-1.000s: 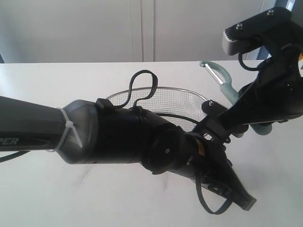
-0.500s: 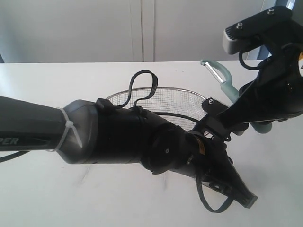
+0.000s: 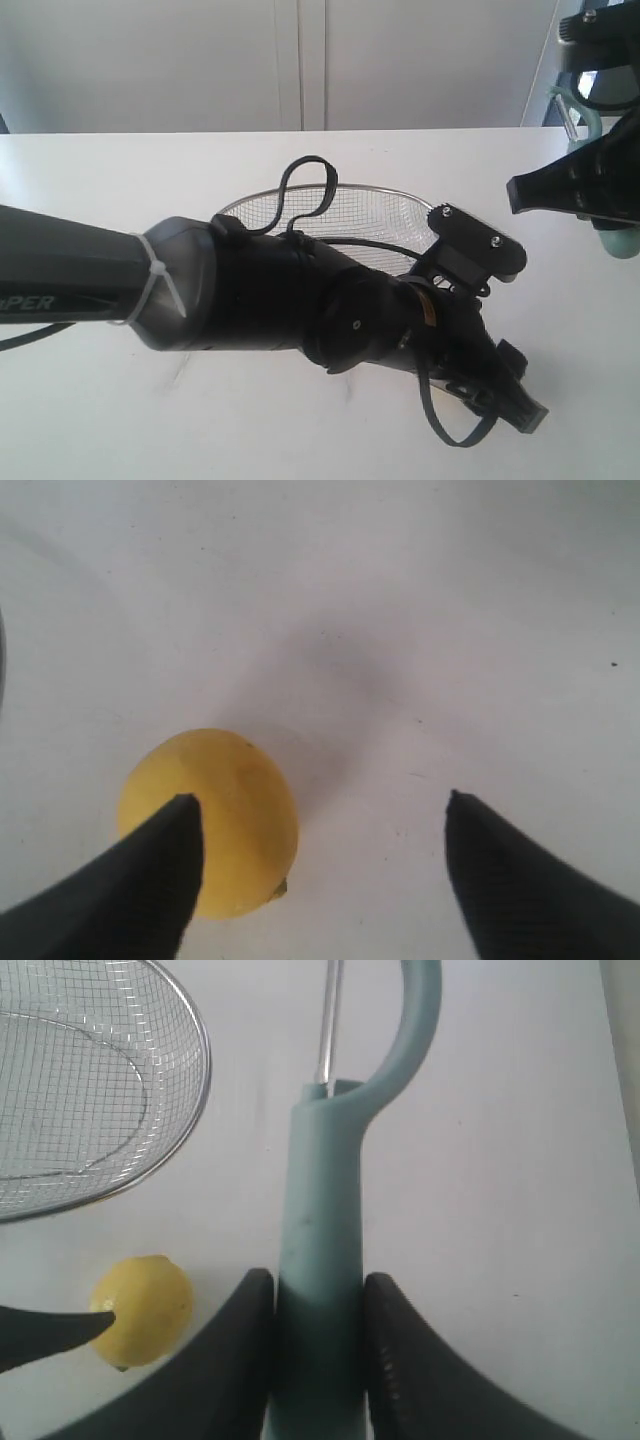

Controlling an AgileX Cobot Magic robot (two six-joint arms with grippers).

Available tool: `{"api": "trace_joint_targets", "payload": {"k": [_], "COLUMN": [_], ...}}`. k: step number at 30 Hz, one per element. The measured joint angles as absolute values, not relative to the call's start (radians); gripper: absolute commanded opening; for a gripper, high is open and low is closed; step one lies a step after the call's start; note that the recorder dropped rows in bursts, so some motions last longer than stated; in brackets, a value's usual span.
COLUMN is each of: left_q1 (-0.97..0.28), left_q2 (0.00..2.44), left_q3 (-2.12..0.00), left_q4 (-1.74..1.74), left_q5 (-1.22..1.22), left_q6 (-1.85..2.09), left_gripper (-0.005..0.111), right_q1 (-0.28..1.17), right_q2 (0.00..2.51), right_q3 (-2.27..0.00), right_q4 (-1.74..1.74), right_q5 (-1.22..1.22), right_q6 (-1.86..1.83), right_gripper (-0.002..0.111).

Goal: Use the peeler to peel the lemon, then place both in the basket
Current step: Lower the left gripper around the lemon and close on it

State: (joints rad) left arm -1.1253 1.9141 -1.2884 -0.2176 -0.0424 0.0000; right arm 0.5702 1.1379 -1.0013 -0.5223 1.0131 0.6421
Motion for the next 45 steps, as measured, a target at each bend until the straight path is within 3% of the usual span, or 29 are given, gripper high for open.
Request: {"api": "trace_joint_targets", "payload": {"k": [15, 45], "left_q1": [-1.125, -1.092], "left_q2": [2.001, 1.965], "left_q3": [-1.297, -1.299], "left_q4": [-0.219, -0.221], "left_q5": [-0.186, -0.145], "left_q6": [0.000, -0.006], "left_gripper": [0.088, 0.088], "right_q1": [0.570, 0.570], "right_q2": [1.138, 1.138], "right_q3": [-1.001, -1.001], "right_q4": [-0.528, -0.528], "right_q5": [1.036, 1.040], "right_q6": [0.640, 0.640], "right_gripper": [0.000, 0.000]}}
